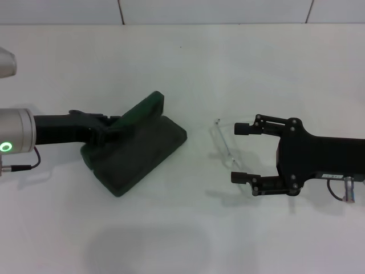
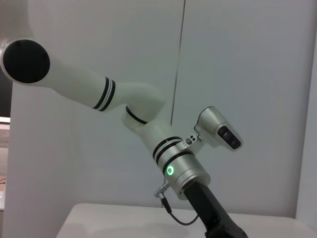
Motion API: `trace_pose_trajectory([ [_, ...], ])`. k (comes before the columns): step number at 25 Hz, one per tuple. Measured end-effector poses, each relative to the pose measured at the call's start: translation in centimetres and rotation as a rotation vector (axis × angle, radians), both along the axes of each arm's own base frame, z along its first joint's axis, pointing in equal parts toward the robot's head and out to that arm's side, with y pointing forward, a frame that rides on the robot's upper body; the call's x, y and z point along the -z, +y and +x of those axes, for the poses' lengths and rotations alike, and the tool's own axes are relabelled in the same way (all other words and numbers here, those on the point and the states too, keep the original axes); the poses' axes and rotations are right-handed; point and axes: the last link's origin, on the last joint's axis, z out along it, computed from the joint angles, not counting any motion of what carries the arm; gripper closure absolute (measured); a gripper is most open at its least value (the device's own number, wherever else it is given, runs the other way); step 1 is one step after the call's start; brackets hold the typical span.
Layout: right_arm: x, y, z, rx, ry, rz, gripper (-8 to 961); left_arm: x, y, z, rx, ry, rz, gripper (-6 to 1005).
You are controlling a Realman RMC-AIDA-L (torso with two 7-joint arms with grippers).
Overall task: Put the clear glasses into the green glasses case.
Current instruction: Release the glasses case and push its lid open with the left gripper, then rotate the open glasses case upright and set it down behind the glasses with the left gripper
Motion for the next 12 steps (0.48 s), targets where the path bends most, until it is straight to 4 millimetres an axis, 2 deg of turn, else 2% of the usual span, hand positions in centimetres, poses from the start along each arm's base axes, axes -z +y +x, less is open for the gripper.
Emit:
trace_pose_trajectory([
  [7,0.0,-0.1,0.0,-0.006,0.0,0.004,172,-0.6,0.4,0.3,0.027,-0.004,0.023,599],
  [12,0.0,-0.3,0.2,-0.024,0.0,0.019,172,-1.5,1.9,1.2,0.103,0.005,0.09,769],
])
